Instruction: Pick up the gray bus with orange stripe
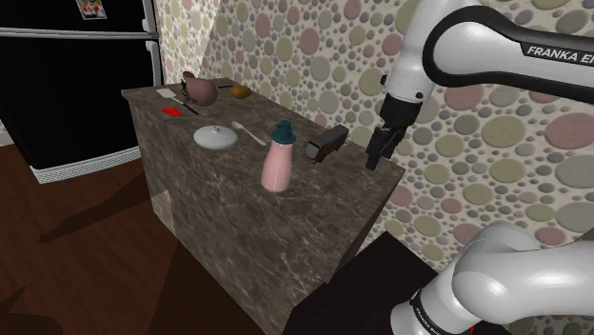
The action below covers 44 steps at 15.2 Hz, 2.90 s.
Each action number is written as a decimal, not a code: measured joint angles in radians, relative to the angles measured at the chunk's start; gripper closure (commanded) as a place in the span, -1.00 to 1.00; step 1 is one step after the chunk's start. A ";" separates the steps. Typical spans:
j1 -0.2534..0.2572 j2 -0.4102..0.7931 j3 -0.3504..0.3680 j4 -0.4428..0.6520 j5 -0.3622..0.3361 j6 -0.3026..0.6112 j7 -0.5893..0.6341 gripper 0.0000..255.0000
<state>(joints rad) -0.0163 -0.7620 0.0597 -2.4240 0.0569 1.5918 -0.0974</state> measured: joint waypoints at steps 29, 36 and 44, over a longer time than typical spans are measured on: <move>-0.272 0.874 0.028 0.511 -0.097 0.463 0.901 -1.00; -0.294 0.983 -0.008 0.578 -0.111 0.516 1.005 -1.00; -0.294 1.002 -0.009 0.544 -0.114 0.572 1.011 1.00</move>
<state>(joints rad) -0.3099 0.2403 0.0502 -1.8796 -0.0571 2.1636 0.9136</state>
